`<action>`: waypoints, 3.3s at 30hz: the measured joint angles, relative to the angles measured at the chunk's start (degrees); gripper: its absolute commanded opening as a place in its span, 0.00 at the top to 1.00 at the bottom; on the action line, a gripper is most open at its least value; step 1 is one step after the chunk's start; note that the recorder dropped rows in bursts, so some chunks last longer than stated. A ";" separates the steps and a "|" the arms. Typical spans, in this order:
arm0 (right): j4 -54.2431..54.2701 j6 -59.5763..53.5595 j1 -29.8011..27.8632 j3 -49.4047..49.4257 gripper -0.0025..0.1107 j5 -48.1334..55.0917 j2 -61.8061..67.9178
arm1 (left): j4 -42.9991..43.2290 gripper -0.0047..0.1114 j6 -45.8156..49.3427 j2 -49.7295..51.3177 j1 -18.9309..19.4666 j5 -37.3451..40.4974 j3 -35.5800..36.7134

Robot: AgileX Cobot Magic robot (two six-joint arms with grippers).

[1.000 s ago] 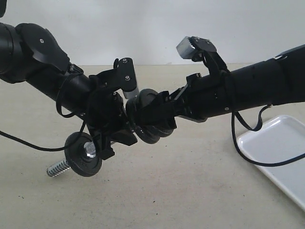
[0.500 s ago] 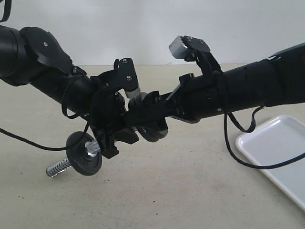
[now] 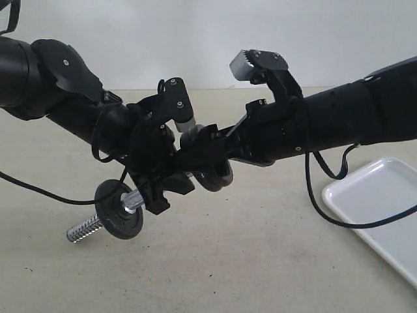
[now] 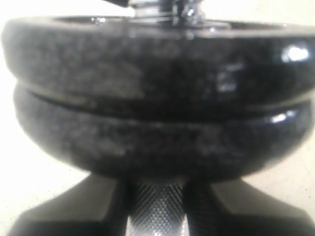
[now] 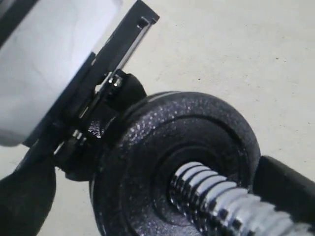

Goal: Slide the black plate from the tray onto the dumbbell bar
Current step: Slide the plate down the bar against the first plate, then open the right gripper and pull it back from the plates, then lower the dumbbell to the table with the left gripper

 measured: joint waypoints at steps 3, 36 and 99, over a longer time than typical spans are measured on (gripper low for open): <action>-3.03 1.57 0.13 -0.10 0.06 -1.50 0.00 | 0.47 0.92 -1.38 0.00 -0.34 -0.98 0.00; -22.65 17.83 0.23 -0.10 0.97 -8.15 0.00 | 7.55 0.92 -40.23 0.02 -0.33 -10.95 0.58; -111.05 91.43 0.23 -0.10 0.97 2.49 -1.28 | 0.22 0.92 -76.22 10.06 -0.33 -18.59 0.51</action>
